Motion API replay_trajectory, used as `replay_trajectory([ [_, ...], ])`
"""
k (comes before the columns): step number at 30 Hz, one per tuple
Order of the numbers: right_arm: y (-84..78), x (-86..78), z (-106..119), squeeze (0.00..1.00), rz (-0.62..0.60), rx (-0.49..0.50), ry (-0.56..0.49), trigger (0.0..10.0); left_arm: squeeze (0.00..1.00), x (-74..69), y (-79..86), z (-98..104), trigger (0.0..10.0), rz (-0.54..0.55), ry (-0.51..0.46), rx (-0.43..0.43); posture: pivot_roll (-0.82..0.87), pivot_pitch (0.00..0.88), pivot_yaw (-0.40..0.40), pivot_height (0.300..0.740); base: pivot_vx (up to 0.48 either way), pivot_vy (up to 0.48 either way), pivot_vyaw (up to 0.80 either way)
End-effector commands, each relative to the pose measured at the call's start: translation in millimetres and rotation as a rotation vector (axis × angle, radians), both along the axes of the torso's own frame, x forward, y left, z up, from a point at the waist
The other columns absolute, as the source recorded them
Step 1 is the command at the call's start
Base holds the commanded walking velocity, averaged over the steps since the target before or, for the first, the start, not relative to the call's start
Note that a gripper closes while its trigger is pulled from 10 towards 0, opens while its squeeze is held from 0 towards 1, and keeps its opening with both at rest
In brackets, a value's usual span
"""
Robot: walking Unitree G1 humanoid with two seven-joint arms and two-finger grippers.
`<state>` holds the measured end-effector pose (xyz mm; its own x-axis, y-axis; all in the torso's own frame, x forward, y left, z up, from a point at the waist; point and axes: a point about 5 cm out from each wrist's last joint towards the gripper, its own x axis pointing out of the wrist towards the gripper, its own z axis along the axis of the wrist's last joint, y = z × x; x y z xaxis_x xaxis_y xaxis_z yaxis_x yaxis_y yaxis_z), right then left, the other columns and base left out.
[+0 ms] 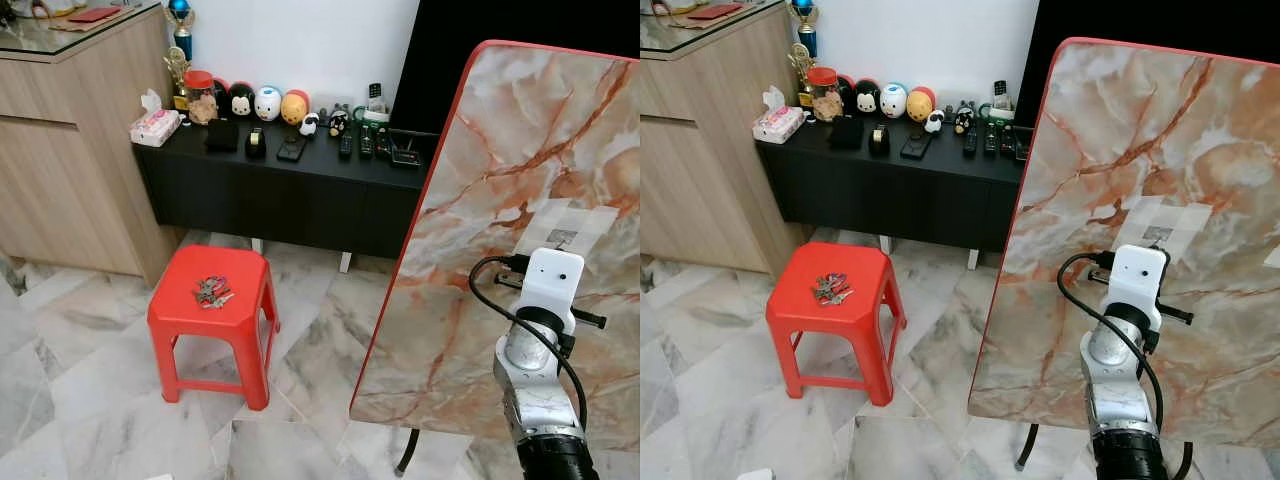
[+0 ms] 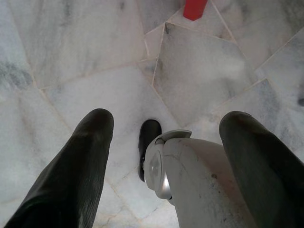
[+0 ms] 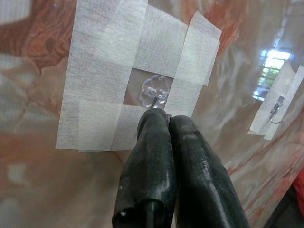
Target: Hang keys on a hook
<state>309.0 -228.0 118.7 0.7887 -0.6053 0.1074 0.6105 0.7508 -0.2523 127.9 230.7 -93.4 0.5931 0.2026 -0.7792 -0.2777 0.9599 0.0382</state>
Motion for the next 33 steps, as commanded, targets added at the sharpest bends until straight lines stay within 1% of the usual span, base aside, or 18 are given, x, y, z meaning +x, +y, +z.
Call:
replay_trajectory([
  [1, -5.9, 1.9, 3.7, 0.0, -0.018, -0.006, -0.008, 10.0, 0.0, -4.6, -2.8, -2.4, 10.0, -0.006, 0.02, -0.003, -0.03, 0.0, -0.123, 0.74, 0.0, 0.0, 0.0],
  [15, -9.5, 3.2, 3.8, 0.0, -0.03, -0.004, -0.005, 10.0, 0.0, -7.3, -1.9, -3.5, 10.0, 0.004, 0.037, -0.006, -0.02, 0.0, -0.129, 0.74, 0.0, 0.0, 0.0],
  [22, -11.4, 2.3, 5.4, 0.0, -0.027, -0.01, -0.024, 10.0, 0.0, -7.5, -2.0, -3.6, 10.0, 0.007, 0.037, -0.007, -0.02, 0.0, -0.129, 0.74, 0.0, 0.0, 0.0],
  [24, -13.6, 1.9, 5.1, 0.0, -0.037, -0.012, -0.018, 10.0, 0.0, -7.5, -2.2, -3.7, 10.0, 0.005, 0.037, -0.008, -0.02, 0.0, -0.129, 0.74, 0.0, 0.0, 0.0],
  [33, -13.6, 3.7, 4.4, 0.0, -0.024, -0.018, -0.008, 10.0, 0.0, -6.4, -3.5, -3.6, 10.0, -0.001, 0.035, -0.01, -0.02, 0.0, -0.129, 0.74, 0.0, 0.0, 0.0],
])
